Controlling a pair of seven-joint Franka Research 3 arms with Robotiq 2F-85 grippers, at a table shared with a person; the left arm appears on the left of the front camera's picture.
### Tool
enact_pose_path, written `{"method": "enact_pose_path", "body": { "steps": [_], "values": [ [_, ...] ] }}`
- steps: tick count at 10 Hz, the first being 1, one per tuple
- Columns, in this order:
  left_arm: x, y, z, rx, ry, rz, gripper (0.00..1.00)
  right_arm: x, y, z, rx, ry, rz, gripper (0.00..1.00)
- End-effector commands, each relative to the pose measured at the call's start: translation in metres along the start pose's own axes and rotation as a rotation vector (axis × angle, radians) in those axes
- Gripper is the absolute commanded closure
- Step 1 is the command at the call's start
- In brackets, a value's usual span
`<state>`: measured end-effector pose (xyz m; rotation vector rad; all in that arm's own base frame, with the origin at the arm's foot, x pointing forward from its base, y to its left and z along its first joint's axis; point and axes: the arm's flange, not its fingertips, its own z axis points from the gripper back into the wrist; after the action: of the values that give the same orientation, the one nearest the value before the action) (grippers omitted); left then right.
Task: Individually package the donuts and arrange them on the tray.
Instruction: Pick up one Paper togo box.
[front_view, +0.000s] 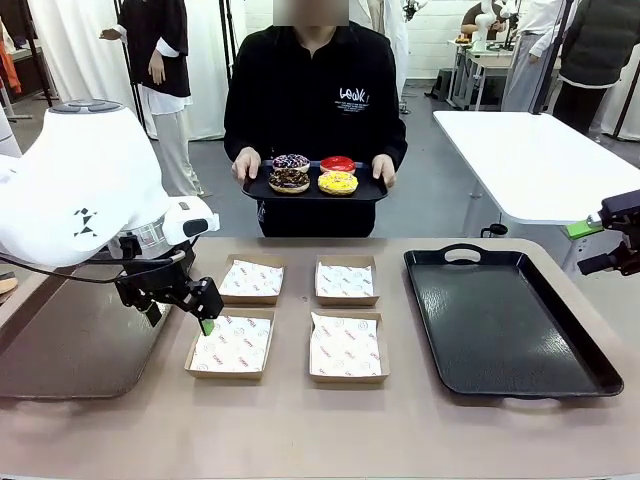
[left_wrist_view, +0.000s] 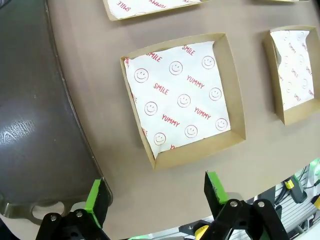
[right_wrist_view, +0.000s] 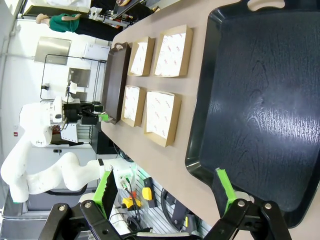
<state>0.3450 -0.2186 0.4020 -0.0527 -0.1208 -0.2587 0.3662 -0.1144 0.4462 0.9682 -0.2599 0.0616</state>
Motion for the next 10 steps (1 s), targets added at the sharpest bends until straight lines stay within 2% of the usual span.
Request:
{"method": "enact_pose_path", "body": {
  "steps": [1,4,6,10],
  "values": [
    [-0.004,0.004,0.004,0.013,0.004,-0.024,0.00,0.000,-0.001,-0.002,0.016,-0.005,-0.001,0.00],
    [-0.001,0.000,0.003,-0.001,0.001,-0.001,0.00,0.000,-0.001,-0.002,0.016,-0.005,-0.001,0.00],
    [0.019,-0.017,-0.033,0.073,0.059,0.070,0.00,0.000,-0.001,-0.002,0.016,-0.005,-0.001,0.00],
    [0.030,-0.021,-0.076,0.133,0.062,0.141,0.00,0.000,-0.001,-0.002,0.016,-0.005,-0.001,0.00]
  ]
}}
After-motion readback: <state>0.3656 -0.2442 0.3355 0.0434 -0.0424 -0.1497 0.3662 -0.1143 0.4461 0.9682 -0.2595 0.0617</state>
